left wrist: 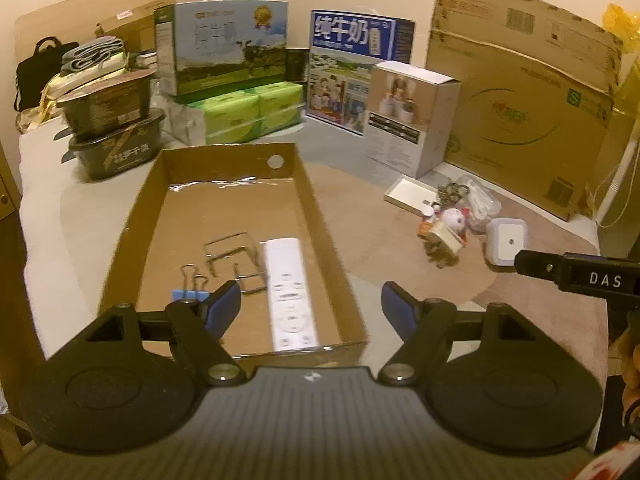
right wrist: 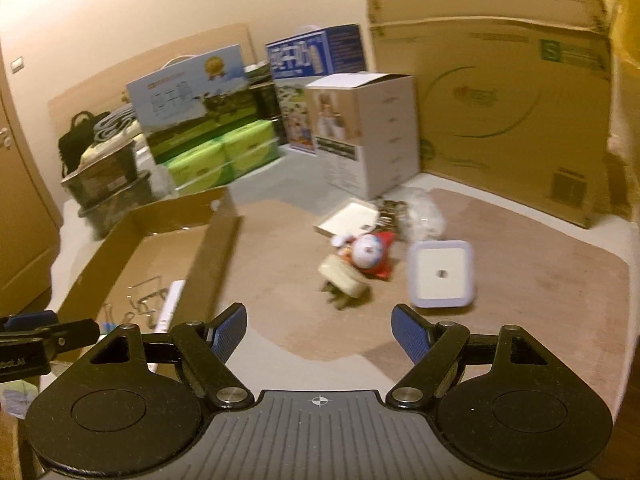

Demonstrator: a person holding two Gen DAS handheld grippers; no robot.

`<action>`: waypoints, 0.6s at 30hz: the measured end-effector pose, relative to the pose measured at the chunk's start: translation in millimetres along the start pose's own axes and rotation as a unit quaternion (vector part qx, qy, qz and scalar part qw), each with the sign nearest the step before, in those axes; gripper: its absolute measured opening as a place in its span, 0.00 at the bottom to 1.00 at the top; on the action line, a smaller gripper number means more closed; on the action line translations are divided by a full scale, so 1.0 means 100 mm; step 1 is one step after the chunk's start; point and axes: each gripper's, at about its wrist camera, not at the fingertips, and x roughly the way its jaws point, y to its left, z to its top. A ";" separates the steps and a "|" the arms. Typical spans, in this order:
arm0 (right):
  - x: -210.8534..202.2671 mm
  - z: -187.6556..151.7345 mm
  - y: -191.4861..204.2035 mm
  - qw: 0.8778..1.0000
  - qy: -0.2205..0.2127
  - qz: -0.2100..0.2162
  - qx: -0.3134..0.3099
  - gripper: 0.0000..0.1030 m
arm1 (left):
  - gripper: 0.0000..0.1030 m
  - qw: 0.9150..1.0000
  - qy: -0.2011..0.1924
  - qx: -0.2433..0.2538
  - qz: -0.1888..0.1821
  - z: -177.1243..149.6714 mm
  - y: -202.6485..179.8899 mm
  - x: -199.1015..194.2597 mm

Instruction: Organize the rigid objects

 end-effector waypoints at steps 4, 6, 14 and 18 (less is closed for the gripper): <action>-0.09 -0.03 -0.19 1.000 -0.004 -0.013 0.010 0.77 | 0.78 1.000 -0.001 0.006 -0.006 -0.01 -0.15 0.03; -0.12 -0.05 -0.27 1.000 -0.004 -0.019 0.016 0.77 | 0.79 1.000 0.000 0.010 -0.009 0.00 -0.21 0.04; -0.20 -0.06 -0.52 0.999 -0.008 -0.037 0.029 0.77 | 0.82 0.999 0.004 0.020 -0.028 0.01 -0.45 0.14; -0.20 -0.06 -0.61 0.998 -0.010 -0.044 0.033 0.77 | 0.82 0.999 0.008 0.022 -0.033 0.03 -0.53 0.21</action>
